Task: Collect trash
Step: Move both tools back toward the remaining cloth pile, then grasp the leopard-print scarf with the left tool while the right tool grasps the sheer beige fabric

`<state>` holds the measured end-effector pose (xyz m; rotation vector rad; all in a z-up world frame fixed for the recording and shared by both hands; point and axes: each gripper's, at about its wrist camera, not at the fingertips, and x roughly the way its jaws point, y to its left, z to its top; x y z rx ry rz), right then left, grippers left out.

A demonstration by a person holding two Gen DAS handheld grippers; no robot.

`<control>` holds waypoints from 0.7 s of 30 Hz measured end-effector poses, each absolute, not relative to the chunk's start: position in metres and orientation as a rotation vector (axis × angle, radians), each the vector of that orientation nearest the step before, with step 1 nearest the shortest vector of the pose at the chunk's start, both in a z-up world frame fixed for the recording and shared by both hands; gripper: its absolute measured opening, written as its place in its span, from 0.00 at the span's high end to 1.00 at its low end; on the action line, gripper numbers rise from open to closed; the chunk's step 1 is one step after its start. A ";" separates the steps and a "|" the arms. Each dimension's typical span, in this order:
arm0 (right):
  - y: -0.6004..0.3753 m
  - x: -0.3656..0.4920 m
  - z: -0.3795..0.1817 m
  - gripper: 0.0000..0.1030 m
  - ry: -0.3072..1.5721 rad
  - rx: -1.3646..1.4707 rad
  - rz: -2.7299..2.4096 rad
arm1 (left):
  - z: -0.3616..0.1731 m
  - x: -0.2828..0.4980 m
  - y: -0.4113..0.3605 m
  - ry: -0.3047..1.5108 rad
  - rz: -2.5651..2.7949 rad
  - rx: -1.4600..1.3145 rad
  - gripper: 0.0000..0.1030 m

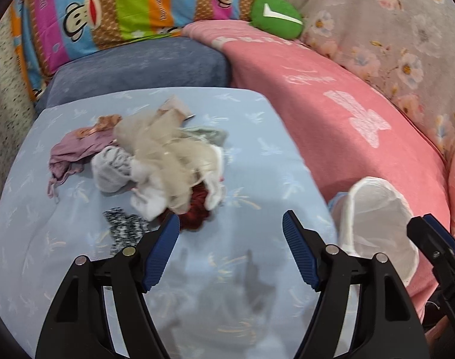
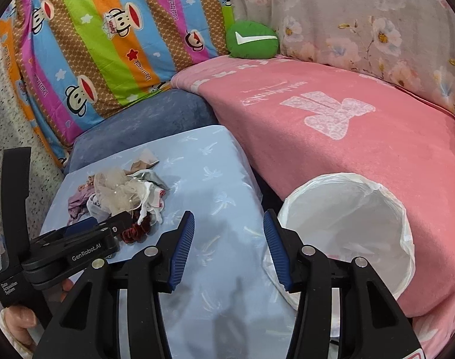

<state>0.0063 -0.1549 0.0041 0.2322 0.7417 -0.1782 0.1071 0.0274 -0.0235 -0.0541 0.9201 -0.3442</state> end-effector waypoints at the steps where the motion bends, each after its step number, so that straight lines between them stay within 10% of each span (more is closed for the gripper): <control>1: -0.150 0.009 0.003 0.49 0.744 0.227 -0.171 | -0.027 0.110 0.035 0.928 -0.331 -0.063 0.33; 21: -0.068 0.081 -0.022 0.48 0.822 0.143 -0.044 | -0.101 0.150 0.112 1.101 -0.208 -0.180 0.38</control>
